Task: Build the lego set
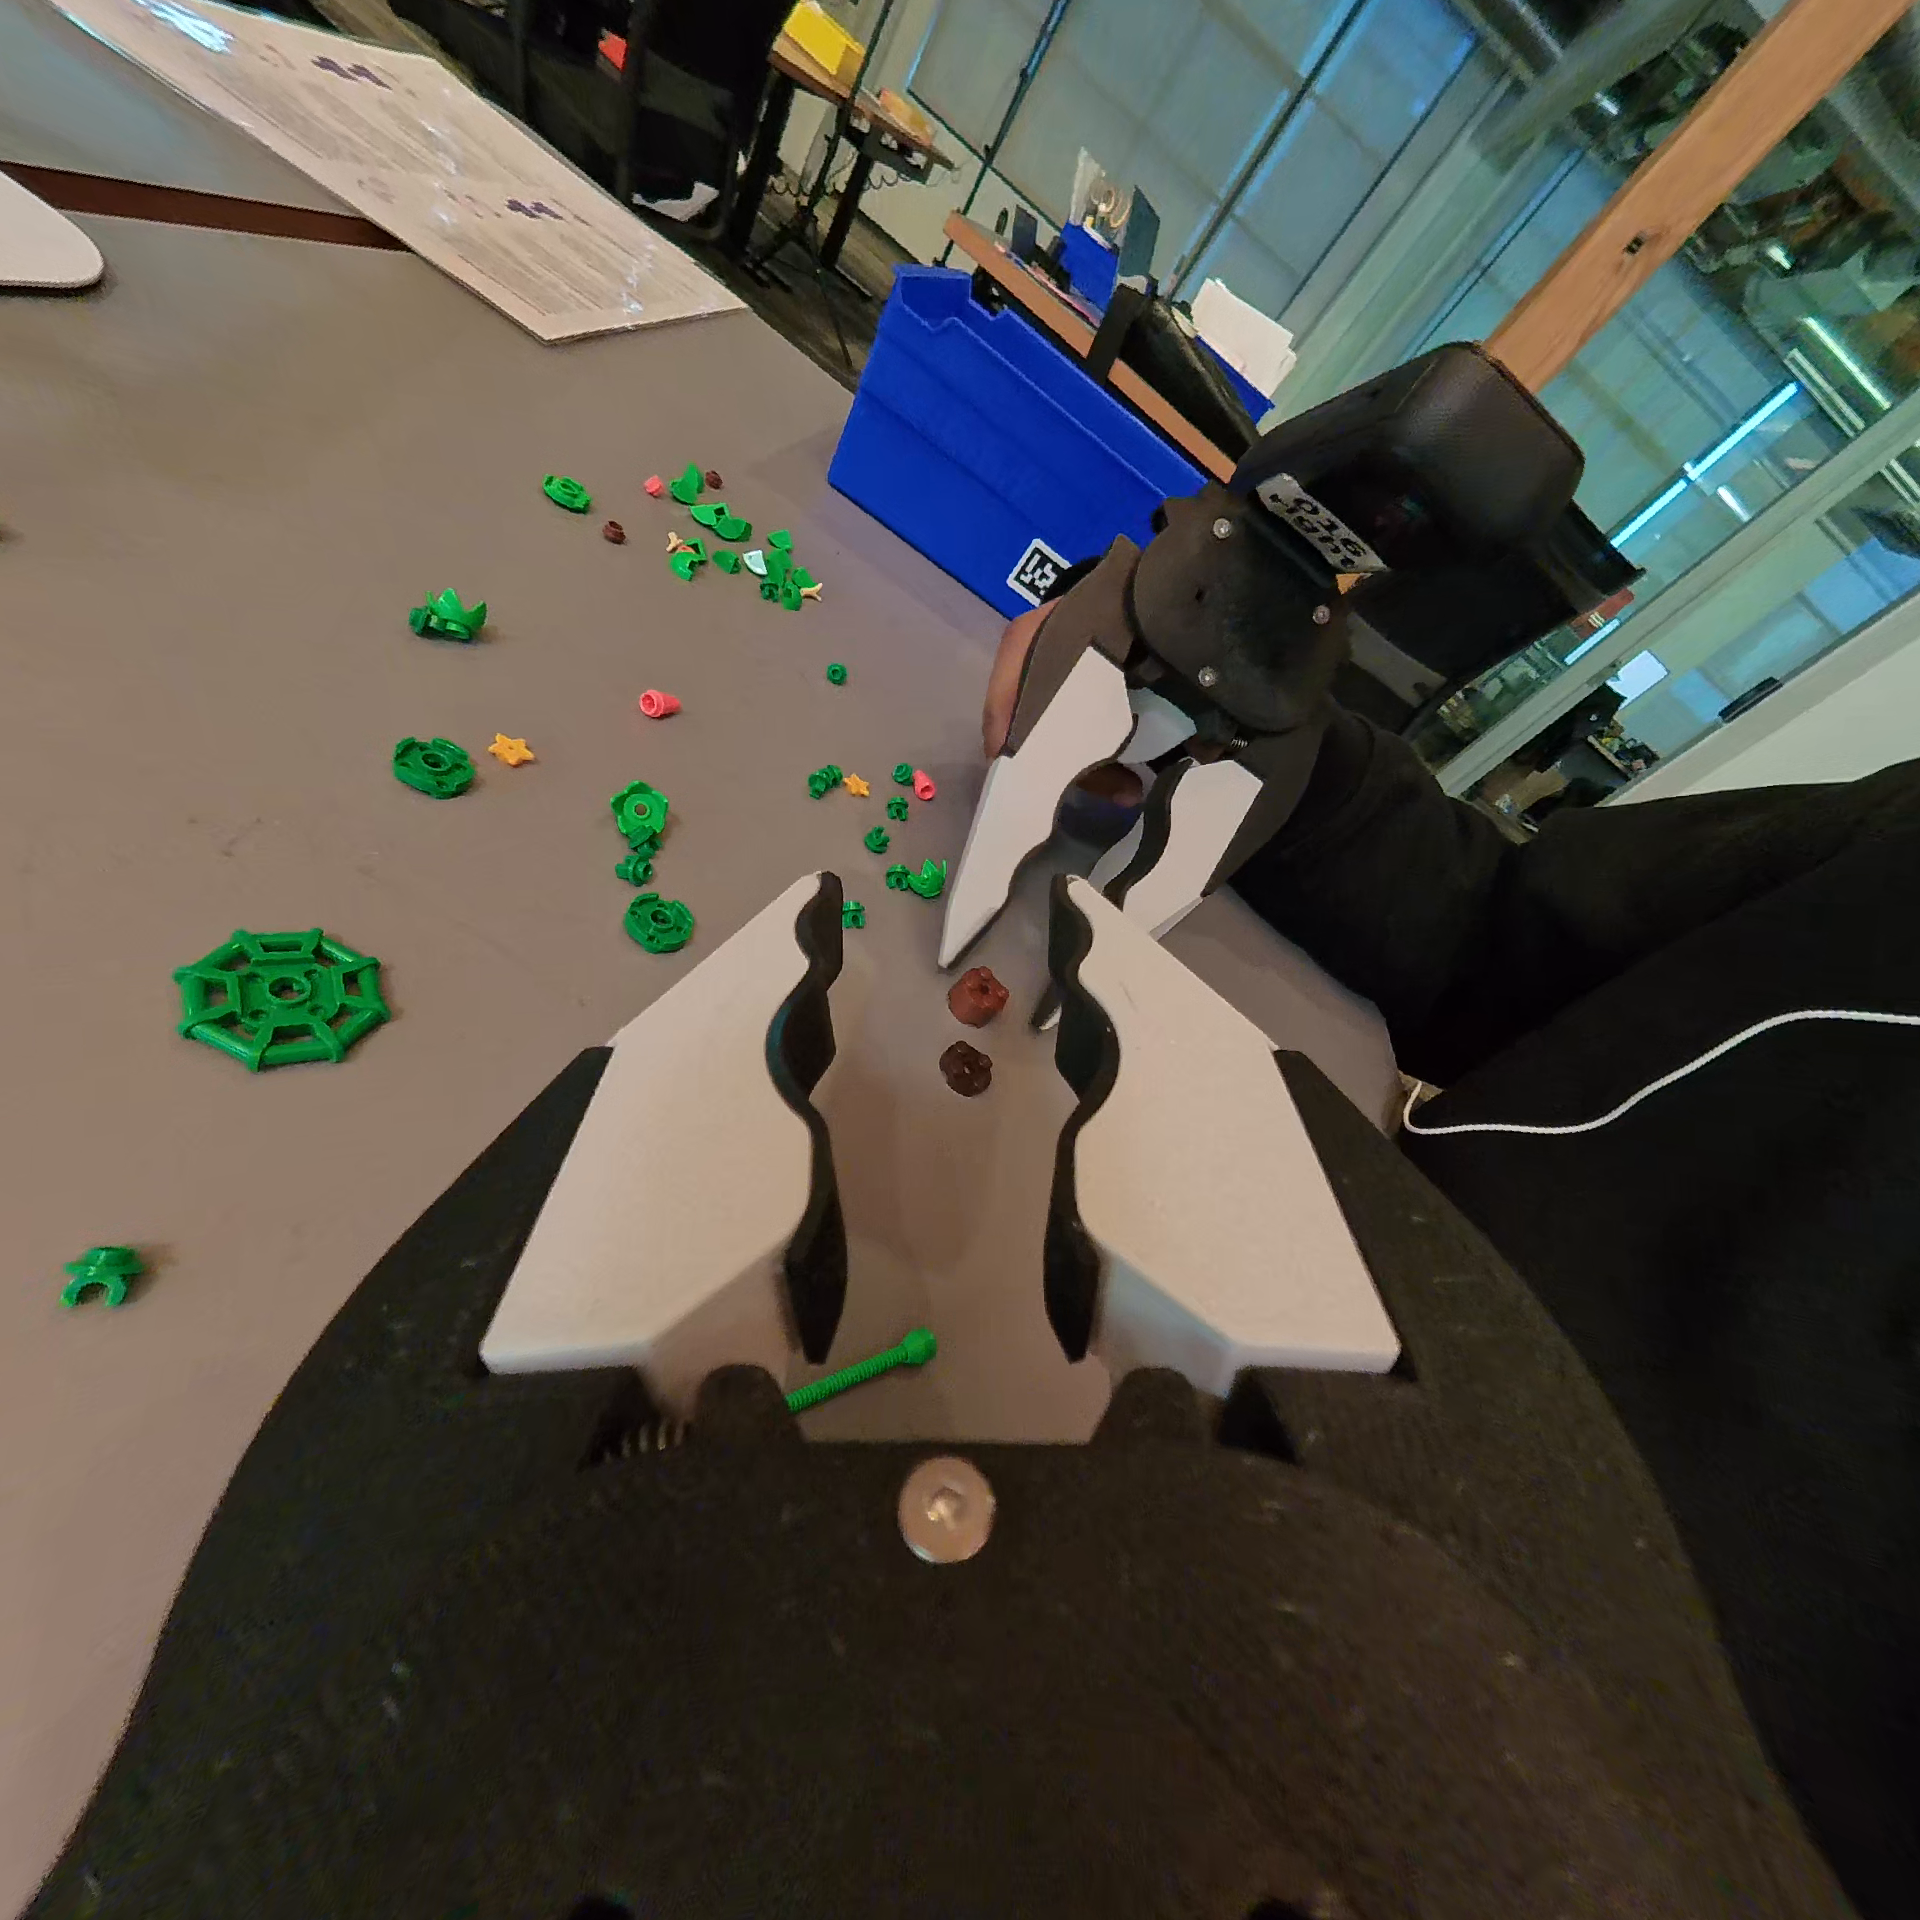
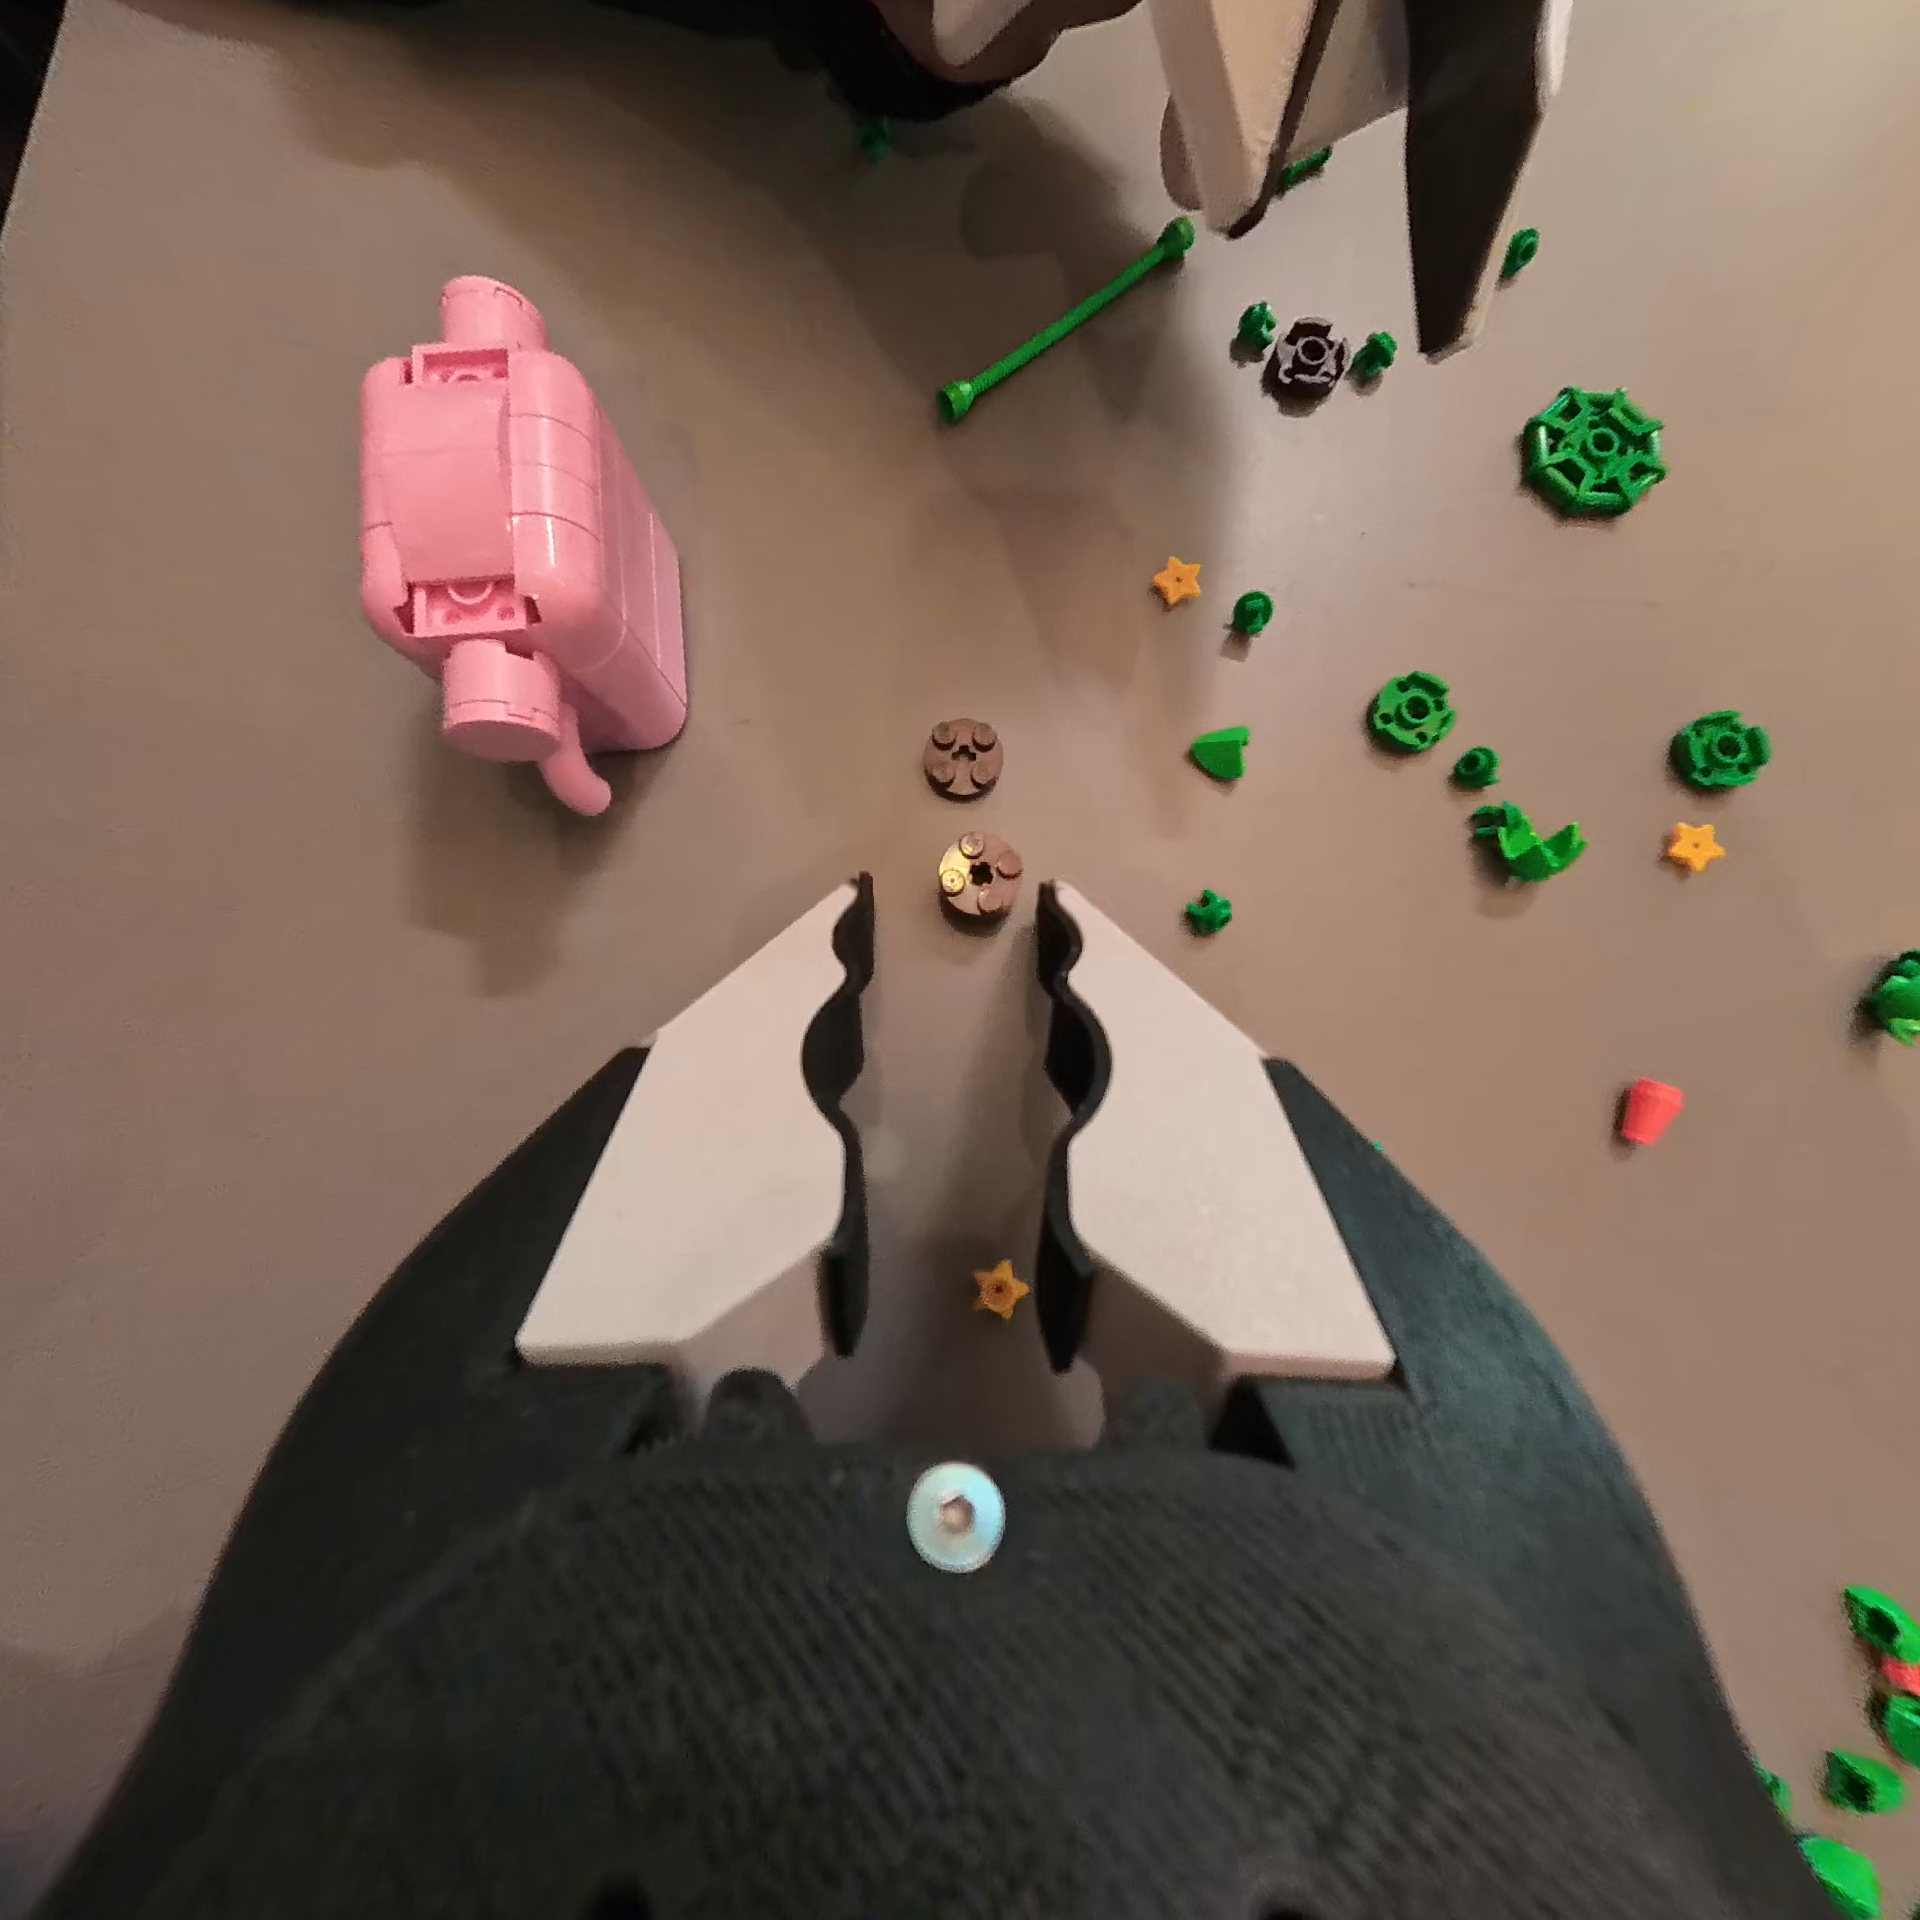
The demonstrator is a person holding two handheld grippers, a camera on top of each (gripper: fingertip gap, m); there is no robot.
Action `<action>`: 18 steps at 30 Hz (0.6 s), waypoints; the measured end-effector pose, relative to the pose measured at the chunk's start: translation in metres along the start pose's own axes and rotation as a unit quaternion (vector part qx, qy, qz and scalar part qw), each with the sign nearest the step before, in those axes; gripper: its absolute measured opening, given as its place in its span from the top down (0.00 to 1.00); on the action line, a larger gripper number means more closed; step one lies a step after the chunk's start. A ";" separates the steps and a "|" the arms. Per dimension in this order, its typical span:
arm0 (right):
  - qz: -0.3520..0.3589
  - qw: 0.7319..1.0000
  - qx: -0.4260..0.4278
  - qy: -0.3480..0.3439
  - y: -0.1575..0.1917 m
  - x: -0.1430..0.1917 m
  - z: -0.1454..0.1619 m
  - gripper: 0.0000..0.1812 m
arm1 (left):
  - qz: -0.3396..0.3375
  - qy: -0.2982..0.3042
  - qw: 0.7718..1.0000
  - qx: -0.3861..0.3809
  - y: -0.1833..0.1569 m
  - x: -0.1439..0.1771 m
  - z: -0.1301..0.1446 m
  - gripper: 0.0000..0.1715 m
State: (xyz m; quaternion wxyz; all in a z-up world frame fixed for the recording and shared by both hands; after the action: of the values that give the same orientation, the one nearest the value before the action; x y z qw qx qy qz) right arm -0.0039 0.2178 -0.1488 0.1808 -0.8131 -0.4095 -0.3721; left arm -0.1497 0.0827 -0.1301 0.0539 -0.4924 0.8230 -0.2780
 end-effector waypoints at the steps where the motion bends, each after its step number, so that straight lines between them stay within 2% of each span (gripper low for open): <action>1: -0.001 1.000 -0.001 0.005 0.000 0.000 0.001 0.84 | 0.000 0.000 1.000 0.000 0.000 0.000 0.000 0.79; 10: -0.007 1.000 -0.001 0.011 0.002 0.002 0.002 0.90 | 0.000 0.000 1.000 0.002 0.000 0.000 0.000 0.79; 18: 0.009 1.000 0.006 -0.007 0.002 0.002 -0.002 0.89 | 0.001 0.001 1.000 0.002 0.000 0.000 0.000 0.79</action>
State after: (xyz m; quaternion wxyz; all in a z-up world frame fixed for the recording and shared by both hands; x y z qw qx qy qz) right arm -0.0028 0.2163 -0.1458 0.1858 -0.8181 -0.4058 -0.3626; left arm -0.1496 0.0830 -0.1307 0.0539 -0.4914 0.8229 -0.2801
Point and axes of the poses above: each gripper's, where its closed fingertips meet, x back along the fingers, z out of its underside, y = z × x across the jaws, the point moved 9 cm from there along x, back along the fingers, and after that the axes turned 2 degrees about -x, right-handed, at the moved point
